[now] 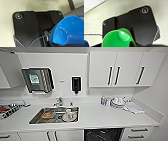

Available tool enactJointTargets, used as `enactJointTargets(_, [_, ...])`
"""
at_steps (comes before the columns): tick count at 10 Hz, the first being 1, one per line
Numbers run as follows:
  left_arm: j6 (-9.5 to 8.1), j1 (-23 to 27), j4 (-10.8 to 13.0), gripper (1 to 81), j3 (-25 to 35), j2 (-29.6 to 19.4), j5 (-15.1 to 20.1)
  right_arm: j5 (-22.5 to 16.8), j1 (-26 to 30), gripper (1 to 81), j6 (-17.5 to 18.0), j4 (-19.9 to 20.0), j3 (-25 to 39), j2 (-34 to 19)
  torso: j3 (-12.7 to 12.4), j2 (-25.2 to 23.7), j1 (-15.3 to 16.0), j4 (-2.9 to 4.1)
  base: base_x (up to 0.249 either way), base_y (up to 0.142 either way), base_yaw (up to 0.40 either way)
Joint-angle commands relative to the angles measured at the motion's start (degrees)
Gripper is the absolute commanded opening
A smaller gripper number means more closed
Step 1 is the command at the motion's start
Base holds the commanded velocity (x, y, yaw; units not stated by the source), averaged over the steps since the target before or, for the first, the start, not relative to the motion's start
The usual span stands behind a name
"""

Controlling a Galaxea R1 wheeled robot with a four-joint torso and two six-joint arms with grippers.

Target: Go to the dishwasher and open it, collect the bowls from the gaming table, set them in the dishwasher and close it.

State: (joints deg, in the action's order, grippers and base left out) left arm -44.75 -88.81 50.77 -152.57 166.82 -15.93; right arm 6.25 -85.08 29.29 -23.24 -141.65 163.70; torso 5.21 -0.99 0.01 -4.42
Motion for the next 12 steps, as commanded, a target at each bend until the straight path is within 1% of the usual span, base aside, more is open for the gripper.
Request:
enactJointTargets(1, [0.28,1.9,0.5,1.0,0.2,-0.3,0.6,-2.0,2.9,1.0,0.1,-0.3,0.0,-0.5,0.0,0.0,0.0,0.00,0.000,-0.144,0.000])
enactJointTargets(2, [0.28,1.9,0.4,1.0,0.5,-0.4,0.6,-2.0,2.9,1.0,0.1,-0.3,-0.1,-0.5,0.0,0.0,0.0,0.00,0.000,-0.075,0.000])
enactJointTargets(4, [0.28,1.7,0.5,1.0,0.5,-0.4,0.5,-2.0,2.8,1.0,0.1,-0.3,-0.1,-0.5,0.0,0.0,0.0,0.00,0.000,0.000,0.000])
enactJointTargets(5, [0.19,1.7,0.4,1.0,0.5,-0.6,-0.6,-2.0,2.8,1.0,0.1,-0.3,-0.1,-0.6,0.0,0.0,0.0,0.00,0.000,0.000,0.000])
enactJointTargets(7, [-0.33,1.3,0.3,1.0,0.6,-2.0,-5.8,-2.0,2.8,1.0,0.1,-0.1,0.0,-0.6,0.0,0.0,0.0,0.00,0.000,0.000,0.000])
enactJointTargets(8, [-1.30,1.2,0.3,1.0,1.0,-2.7,-7.2,-2.0,2.8,1.0,0.1,-0.1,0.2,-0.7,0.0,0.0,0.0,0.00,0.000,0.000,0.000])
enactJointTargets(9, [-3.31,1.2,0.6,1.0,2.6,-4.3,-8.5,-2.0,2.8,1.0,0.1,0.0,0.6,-0.7,0.0,0.0,0.0,0.00,0.000,0.000,0.000])
enactJointTargets(10, [-4.45,1.3,0.6,1.0,4.4,-5.9,-10.8,-2.0,2.9,1.0,0.1,0.1,1.0,-0.9,0.0,0.0,0.0,0.00,0.000,0.000,0.000])
enactJointTargets(11, [-6.39,1.5,0.7,1.0,7.9,-8.7,-12.3,-2.0,3.1,1.0,0.1,0.2,1.7,-1.1,0.0,0.0,0.0,0.00,0.000,0.000,0.000])
enactJointTargets(12, [-6.93,1.8,0.7,1.0,10.4,-10.4,-12.3,-2.1,3.2,1.0,0.1,0.3,2.1,-1.2,0.0,0.0,0.0,0.00,0.000,0.000,0.000])
